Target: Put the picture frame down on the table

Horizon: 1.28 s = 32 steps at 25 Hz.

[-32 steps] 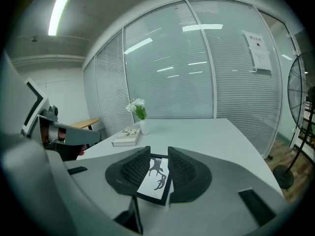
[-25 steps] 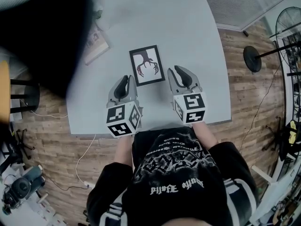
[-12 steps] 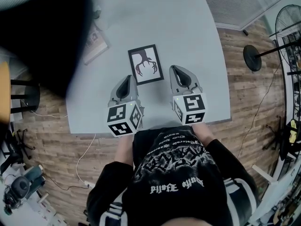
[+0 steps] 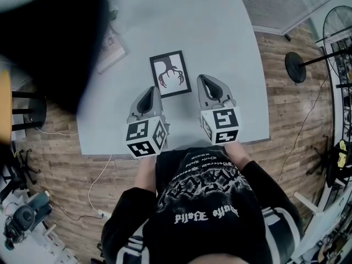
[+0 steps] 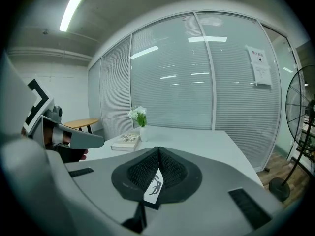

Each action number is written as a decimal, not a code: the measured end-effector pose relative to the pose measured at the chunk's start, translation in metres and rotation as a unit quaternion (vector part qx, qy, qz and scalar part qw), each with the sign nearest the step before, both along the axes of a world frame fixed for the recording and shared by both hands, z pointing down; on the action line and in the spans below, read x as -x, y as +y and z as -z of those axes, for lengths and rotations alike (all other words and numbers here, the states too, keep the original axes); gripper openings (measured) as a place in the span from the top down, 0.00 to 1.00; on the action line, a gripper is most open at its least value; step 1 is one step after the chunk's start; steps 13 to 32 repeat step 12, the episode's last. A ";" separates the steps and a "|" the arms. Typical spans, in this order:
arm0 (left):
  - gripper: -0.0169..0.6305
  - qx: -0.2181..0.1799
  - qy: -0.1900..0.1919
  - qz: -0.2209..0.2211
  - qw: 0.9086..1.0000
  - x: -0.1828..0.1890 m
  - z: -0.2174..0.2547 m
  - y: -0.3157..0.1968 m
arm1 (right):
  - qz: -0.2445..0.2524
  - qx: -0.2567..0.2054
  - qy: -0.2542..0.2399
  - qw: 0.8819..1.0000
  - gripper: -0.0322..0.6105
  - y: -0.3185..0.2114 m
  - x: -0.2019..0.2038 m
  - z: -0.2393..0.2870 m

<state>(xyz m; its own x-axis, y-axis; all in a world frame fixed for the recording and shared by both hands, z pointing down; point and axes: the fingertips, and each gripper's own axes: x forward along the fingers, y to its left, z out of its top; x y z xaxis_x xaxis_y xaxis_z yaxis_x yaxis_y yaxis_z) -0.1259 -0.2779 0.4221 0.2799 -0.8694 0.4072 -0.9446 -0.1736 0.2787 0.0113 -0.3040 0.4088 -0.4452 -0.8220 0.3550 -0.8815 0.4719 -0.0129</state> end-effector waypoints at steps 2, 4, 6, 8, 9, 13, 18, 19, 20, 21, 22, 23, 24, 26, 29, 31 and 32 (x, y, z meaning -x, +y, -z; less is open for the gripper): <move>0.95 0.001 0.000 -0.001 1.000 -0.001 -0.001 0.000 | 0.000 -0.001 0.001 1.000 0.93 0.000 0.000 0.000; 0.95 0.002 0.000 -0.002 1.000 -0.001 -0.001 0.000 | 0.000 -0.001 0.002 1.000 0.93 0.001 0.000 0.000; 0.95 0.002 -0.001 -0.002 1.000 -0.001 -0.001 0.000 | -0.001 0.000 0.003 1.000 0.93 0.001 0.001 0.000; 0.95 0.003 -0.002 -0.002 1.000 -0.001 -0.001 0.000 | -0.001 0.000 0.003 1.000 0.93 0.001 0.001 0.000; 0.95 0.003 -0.002 -0.002 1.000 -0.001 -0.001 -0.001 | 0.000 0.000 0.003 1.000 0.93 0.001 0.001 0.000; 0.95 0.004 -0.003 0.000 1.000 0.000 -0.003 -0.002 | 0.001 -0.001 0.004 1.000 0.93 0.000 0.002 -0.002; 0.95 0.004 -0.003 0.000 1.000 0.000 -0.003 -0.002 | 0.001 -0.001 0.004 1.000 0.93 0.000 0.002 -0.002; 0.95 0.004 -0.003 0.000 1.000 0.000 -0.003 -0.002 | 0.001 -0.001 0.004 1.000 0.93 0.000 0.002 -0.002; 0.95 0.004 -0.003 0.000 1.000 0.000 -0.003 -0.002 | 0.001 -0.001 0.004 1.000 0.93 0.000 0.002 -0.002; 0.95 0.004 -0.003 0.000 1.000 0.000 -0.003 -0.002 | 0.001 -0.001 0.004 1.000 0.93 0.000 0.002 -0.002; 0.95 0.004 -0.003 0.000 1.000 0.000 -0.003 -0.002 | 0.001 -0.001 0.004 1.000 0.93 0.000 0.002 -0.002; 0.95 0.004 -0.003 0.000 1.000 0.000 -0.003 -0.002 | 0.001 -0.001 0.004 1.000 0.93 0.000 0.002 -0.002; 0.95 0.004 -0.003 0.000 1.000 0.000 -0.003 -0.002 | 0.001 -0.001 0.004 1.000 0.93 0.000 0.002 -0.002; 0.95 0.004 -0.003 0.000 1.000 0.000 -0.003 -0.002 | 0.001 -0.001 0.004 1.000 0.93 0.000 0.002 -0.002; 0.95 0.004 -0.003 0.000 1.000 0.000 -0.003 -0.002 | 0.001 -0.001 0.004 1.000 0.93 0.000 0.002 -0.002; 0.95 0.004 -0.003 0.000 1.000 0.000 -0.003 -0.002 | 0.001 -0.001 0.004 1.000 0.93 0.000 0.002 -0.002; 0.95 0.004 -0.003 0.000 1.000 0.000 -0.003 -0.002 | 0.001 -0.001 0.004 1.000 0.93 0.000 0.002 -0.002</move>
